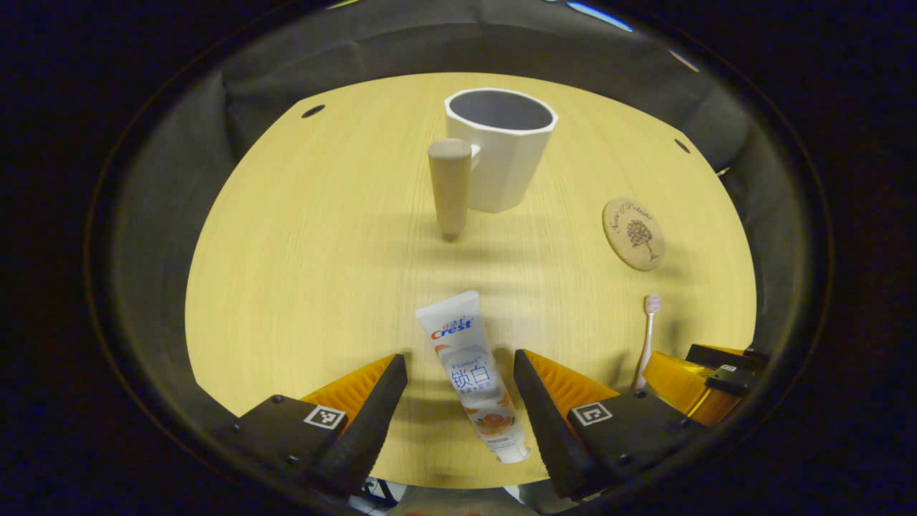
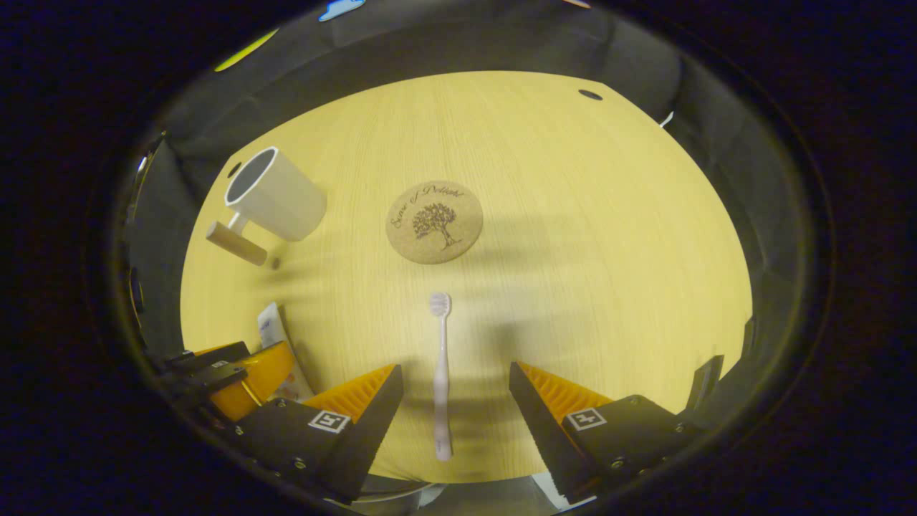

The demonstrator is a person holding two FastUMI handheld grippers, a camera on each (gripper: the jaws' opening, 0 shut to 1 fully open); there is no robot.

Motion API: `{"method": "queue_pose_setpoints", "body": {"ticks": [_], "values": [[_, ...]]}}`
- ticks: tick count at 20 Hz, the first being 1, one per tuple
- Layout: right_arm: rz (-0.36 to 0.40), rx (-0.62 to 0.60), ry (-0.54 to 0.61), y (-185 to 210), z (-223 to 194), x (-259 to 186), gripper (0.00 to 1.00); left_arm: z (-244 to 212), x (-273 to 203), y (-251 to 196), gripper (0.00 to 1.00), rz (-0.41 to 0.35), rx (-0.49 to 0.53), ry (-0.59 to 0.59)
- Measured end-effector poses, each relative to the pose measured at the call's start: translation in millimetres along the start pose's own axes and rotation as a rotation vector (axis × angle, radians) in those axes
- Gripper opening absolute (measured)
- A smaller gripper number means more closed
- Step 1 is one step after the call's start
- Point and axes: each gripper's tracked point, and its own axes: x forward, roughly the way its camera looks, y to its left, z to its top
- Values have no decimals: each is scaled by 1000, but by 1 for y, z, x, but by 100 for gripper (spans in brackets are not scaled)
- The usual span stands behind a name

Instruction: Put the toothbrush and toothpaste on the desktop into the cup, then pick up the cup and place it on the coaster on the desktop.

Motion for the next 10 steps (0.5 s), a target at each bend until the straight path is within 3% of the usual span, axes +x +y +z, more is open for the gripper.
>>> {"method": "queue_pose_setpoints", "body": {"ticks": [10], "values": [[-26, -69, 113, 1, -21, 19, 93, -12, 12, 3, 99, 44, 5, 61]]}}
